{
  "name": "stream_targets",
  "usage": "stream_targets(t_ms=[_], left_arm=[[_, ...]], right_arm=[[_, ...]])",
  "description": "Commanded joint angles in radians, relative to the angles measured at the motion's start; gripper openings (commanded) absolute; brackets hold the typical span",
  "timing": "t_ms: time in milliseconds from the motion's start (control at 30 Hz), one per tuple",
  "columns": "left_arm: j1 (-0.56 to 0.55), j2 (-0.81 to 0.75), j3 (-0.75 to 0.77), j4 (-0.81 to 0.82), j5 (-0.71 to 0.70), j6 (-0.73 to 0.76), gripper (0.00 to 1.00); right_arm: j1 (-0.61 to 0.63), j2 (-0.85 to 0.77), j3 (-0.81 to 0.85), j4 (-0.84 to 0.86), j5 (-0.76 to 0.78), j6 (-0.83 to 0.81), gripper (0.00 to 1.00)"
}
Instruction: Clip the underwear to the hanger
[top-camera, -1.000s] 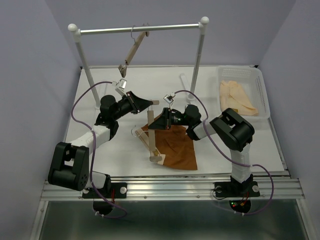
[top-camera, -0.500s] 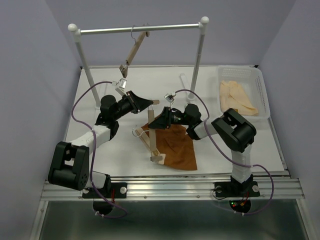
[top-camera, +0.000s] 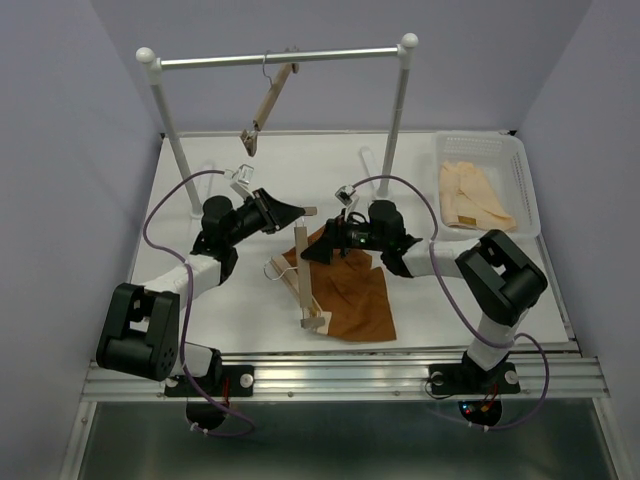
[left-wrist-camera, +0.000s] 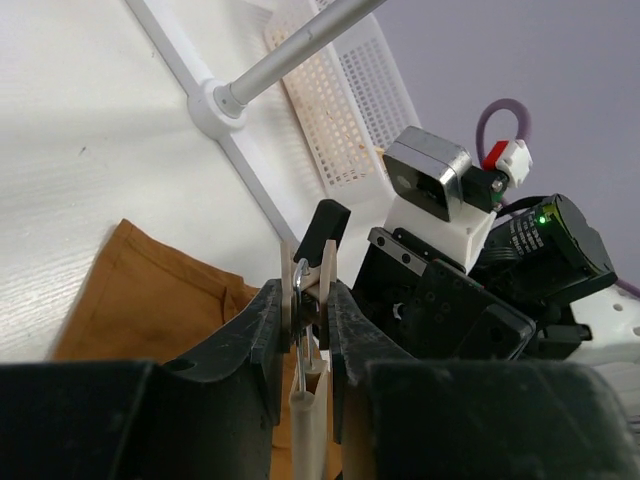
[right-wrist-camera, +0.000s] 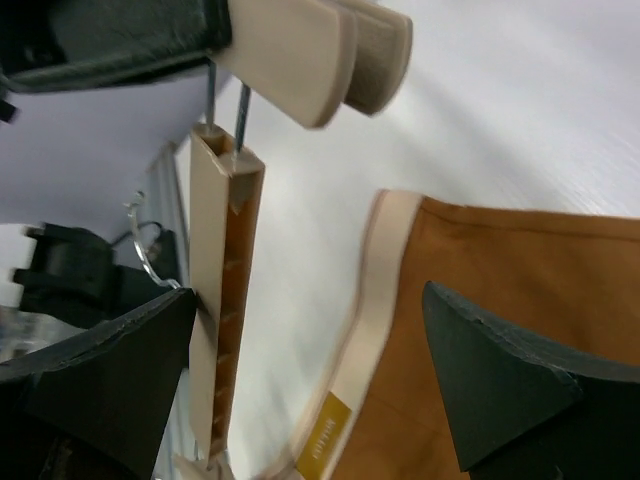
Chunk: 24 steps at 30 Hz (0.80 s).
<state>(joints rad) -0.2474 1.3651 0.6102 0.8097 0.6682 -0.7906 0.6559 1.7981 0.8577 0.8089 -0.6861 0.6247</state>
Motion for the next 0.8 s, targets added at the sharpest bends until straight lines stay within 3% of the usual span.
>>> stream_targets(t_ms=[0, 100, 367, 567, 767], left_arm=[[0.02, -0.017, -0.03, 0.052, 0.008, -0.006, 0.0], [0.034, -0.024, -0.046, 0.051, 0.004, -0.009, 0.0], [0.06, -0.031, -0.082, 0.051, -0.002, -0.024, 0.0], [0.066, -0.023, -0.095, 0.065, -0.005, -0.029, 0.0], [0.074, 0.0, -0.086, 0.066, 0.007, -0.021, 0.0]], right_arm=[[0.002, -0.069, -0.022, -0.301, 0.164, -0.308, 1.0], [0.002, -0.098, -0.049, -0.316, 0.168, -0.342, 1.0], [0.002, 0.062, 0.047, -0.271, 0.166, -0.281, 1.0], [-0.018, 0.107, 0.029, -0.201, 0.27, -0.235, 1.0], [-0.039, 0.054, -0.081, -0.175, 0.483, -0.143, 1.0]])
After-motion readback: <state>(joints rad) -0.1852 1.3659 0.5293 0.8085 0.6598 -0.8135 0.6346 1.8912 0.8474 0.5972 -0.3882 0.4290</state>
